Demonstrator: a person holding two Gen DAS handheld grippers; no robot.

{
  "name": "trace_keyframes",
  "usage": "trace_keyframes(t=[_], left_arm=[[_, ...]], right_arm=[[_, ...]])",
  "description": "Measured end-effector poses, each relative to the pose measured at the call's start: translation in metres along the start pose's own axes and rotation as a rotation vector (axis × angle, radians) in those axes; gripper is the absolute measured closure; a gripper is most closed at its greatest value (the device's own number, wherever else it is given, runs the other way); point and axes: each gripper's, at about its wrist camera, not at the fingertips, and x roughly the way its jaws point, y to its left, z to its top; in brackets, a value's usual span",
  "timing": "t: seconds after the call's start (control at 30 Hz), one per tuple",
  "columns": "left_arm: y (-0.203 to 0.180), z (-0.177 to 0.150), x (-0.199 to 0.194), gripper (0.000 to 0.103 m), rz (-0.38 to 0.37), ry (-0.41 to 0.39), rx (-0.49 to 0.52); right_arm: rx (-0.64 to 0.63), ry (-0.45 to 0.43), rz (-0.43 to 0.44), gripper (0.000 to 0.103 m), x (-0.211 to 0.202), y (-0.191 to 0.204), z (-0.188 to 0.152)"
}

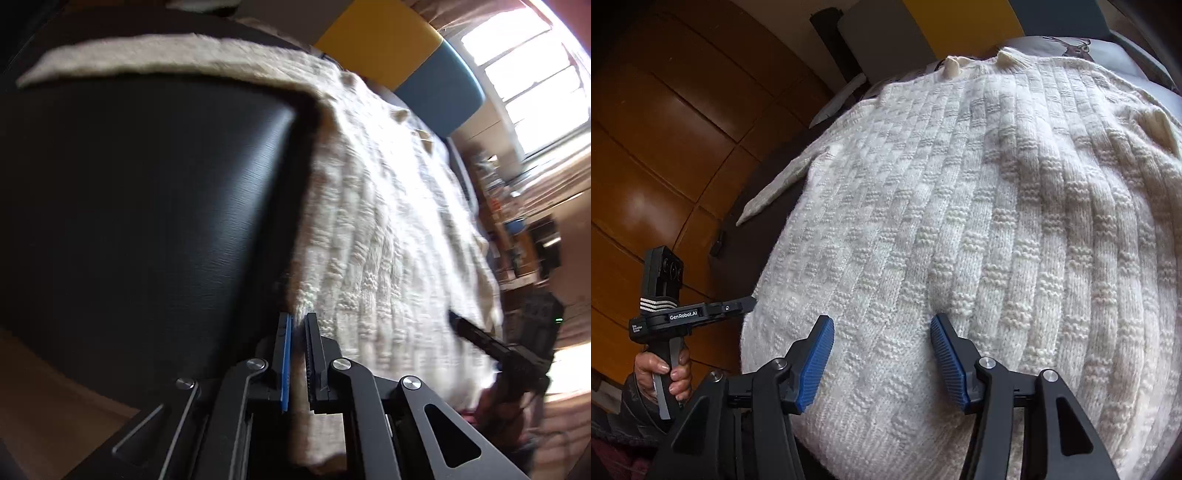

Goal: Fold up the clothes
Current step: 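Open both grippers and move them toward the sweater collar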

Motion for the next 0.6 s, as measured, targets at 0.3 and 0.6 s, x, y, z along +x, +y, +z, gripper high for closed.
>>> trace_keyframes(t=[0.3,0.6], left_arm=[[-0.039,0.038,-0.031,0.065,-0.202,-0.122,0.040],[-0.102,0.083,0.049,0.069,-0.094,0.015,0.194]], right_arm=[[-0.019,-0.066,-0.039,0.047,-0.021,-0.005,0.029],[0.030,-0.061,-0.199,0.046,-0.023,-0.054,0.052]])
